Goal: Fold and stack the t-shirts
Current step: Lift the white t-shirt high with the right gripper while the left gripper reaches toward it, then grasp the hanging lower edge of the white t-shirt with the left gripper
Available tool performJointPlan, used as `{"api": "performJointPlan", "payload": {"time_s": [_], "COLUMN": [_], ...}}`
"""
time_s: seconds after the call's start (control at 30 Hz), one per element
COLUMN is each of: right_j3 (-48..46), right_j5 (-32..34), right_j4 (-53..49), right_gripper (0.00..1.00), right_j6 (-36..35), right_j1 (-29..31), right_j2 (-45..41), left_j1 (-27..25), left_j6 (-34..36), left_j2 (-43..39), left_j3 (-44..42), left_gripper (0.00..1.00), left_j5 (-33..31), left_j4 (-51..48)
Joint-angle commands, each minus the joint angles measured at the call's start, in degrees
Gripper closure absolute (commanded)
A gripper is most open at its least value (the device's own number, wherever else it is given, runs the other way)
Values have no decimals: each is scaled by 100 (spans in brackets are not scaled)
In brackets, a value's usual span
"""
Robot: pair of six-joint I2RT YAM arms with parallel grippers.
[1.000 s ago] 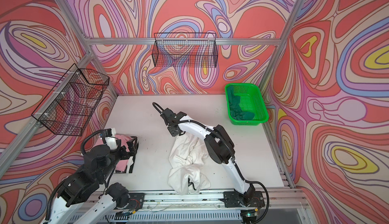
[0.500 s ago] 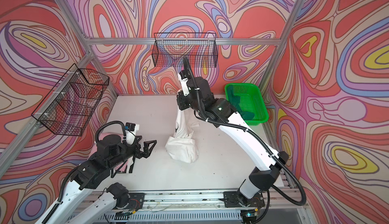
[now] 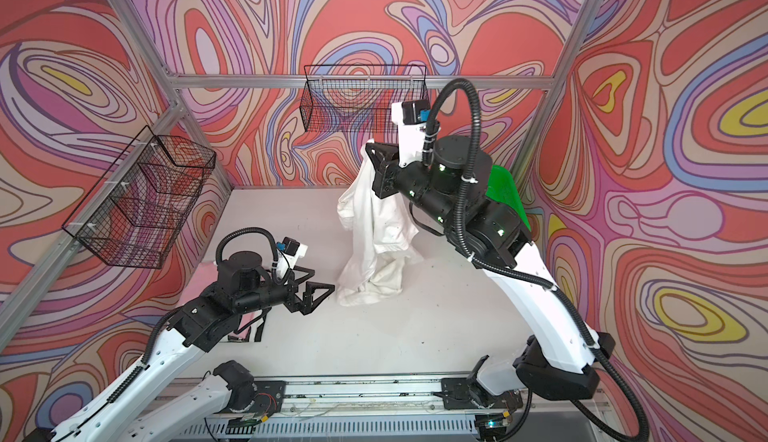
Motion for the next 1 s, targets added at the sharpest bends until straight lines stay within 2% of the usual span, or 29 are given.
{"api": "performJointPlan", "payload": {"time_s": [0.0,0.23,0.33,0.47,0.57,0.67,0.77,0.83,0.97], "right_j3": [451,1062,1147,1273,1424,1517,1517,1547,1713], "right_j5": [429,514,712,1036,1210,1238,1196,1132,1087], "right_j4": [276,-8,-73,-137,-208,-243,-189,-150,-181], "right_gripper": [100,100,100,100,100,100,100,100,100], "right_j6": [198,271,337,434,530,592,646,677,703], "right_j1": [-10,-15,-11,-11,-16,-11,-10,-13,-11], "right_j2": [48,261,255,264,328,352,300,273,336], "left_j1": [-445,-1551,-2293,-3404,-3885,-4014,-4005,-4007,-4002], "left_j6": [221,408,506,980,1313,1397,1572,1644,1699], "left_j2": [107,341,270,420,796,1148,1335,1517,2123], "left_j3": [164,26,-128,-274,-278,-328,-674,-767,-542], "left_gripper": [0,1,1,0,1,1,0,0,0], "left_j5": [-158,-1262,-2116,-3408,-4225,-5090,-5630,-5671,-5232], "left_j4": [480,606,872,1245,1395,1682,2451,2872,3249]}}
